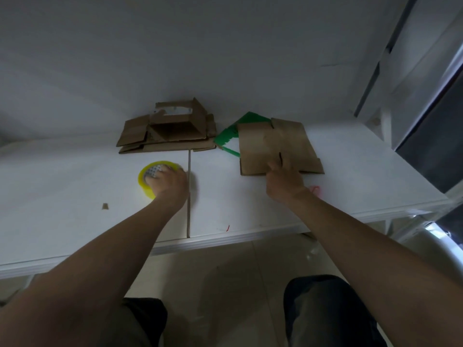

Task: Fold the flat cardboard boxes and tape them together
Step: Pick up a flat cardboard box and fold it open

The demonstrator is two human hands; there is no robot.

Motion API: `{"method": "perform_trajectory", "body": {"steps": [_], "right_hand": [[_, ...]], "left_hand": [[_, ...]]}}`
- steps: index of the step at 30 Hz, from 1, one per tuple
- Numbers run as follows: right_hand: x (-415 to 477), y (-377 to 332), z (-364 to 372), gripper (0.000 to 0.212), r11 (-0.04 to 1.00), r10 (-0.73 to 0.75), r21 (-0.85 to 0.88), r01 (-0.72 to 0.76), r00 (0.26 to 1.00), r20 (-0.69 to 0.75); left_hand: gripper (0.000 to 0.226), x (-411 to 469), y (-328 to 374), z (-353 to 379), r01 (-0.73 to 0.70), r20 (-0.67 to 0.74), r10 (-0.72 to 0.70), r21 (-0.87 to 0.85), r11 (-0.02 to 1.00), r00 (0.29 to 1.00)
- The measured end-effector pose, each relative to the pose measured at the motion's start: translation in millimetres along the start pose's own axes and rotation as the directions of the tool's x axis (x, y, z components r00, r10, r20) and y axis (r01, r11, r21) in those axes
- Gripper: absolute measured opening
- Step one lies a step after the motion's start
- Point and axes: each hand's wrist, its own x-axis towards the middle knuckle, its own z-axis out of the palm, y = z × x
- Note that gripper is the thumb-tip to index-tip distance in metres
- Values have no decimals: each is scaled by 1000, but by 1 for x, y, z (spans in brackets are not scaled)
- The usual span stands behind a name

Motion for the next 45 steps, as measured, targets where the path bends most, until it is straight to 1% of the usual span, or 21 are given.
{"method": "perform_trajectory", "body": {"steps": [4,7,10,13,15,18,21,22,24,26,28,29,31,33,35,37,38,40,41,44,45], "right_hand": [[-1,-2,2,41,1000,-1,23,1,1000,17],[0,-3,1,34,999,-7,41,7,1000,-2],[0,-4,-1,30,999,7,46,-7,1000,7],[-3,-5,1,34,999,47,18,-47,999,26],[-4,-4,3,39,998,67,15,-67,997,28],[-2,-2,7,55,996,85,15,-85,996,0],[4,1,10,71,996,94,10,-93,995,-17],[4,2,10,77,995,97,31,-96,995,-26],[4,5,5,84,990,99,107,-88,990,-98],[4,7,-9,79,974,101,220,-51,969,-226],[6,9,-29,66,954,126,299,-15,926,-355],[7,9,-40,60,942,146,336,-7,909,-389],[7,9,-62,60,913,162,408,30,888,-429],[2,6,-84,61,905,146,420,69,876,-459],[-8,1,-104,48,924,107,366,110,845,-524],[-19,-6,-122,36,952,57,274,136,801,-596],[-26,-9,-131,36,960,48,247,133,789,-613],[-39,-18,-147,42,953,68,274,126,797,-601],[-46,-22,-155,42,951,69,282,128,800,-596],[-62,-38,-177,27,964,18,219,149,789,-615],[-66,-42,-183,25,963,25,226,146,787,-617]], "left_hand": [[50,-3,3,-1,13,-15,-14,-42,999,1000],[48,-9,10,-3,-7,-36,3,-106,994,999],[45,-14,21,-8,-75,-100,61,-140,987,993],[44,-17,34,-13,-174,-141,152,-161,971,978],[44,-17,45,-16,-254,-162,225,-197,947,961],[42,-15,63,-22,-350,-178,309,-282,893,934],[41,-11,77,-26,-373,-191,323,-387,843,927],[43,-10,81,-27,-373,-199,317,-420,827,927],[47,-8,85,-30,-370,-217,301,-475,798,928],[50,-6,85,-33,-369,-230,289,-539,757,929],[51,-3,81,-38,-370,-240,282,-620,692,929],[51,-3,79,-42,-376,-257,275,-664,647,926],[48,-3,71,-51,-397,-321,234,-750,529,918],[41,-6,60,-64,-413,-383,156,-813,410,910],[38,-10,45,-78,-435,-432,90,-833,342,898],[37,-13,31,-89,-462,-475,46,-821,335,879],[35,-15,24,-93,-473,-494,28,-813,339,869],[33,-19,11,-100,-490,-520,5,-802,343,854],[34,-22,6,-103,-502,-530,15,-793,346,848],[42,-35,-9,-111,-537,-537,103,-772,340,838],[44,-41,-14,-115,-537,-532,117,-772,340,839]]}}
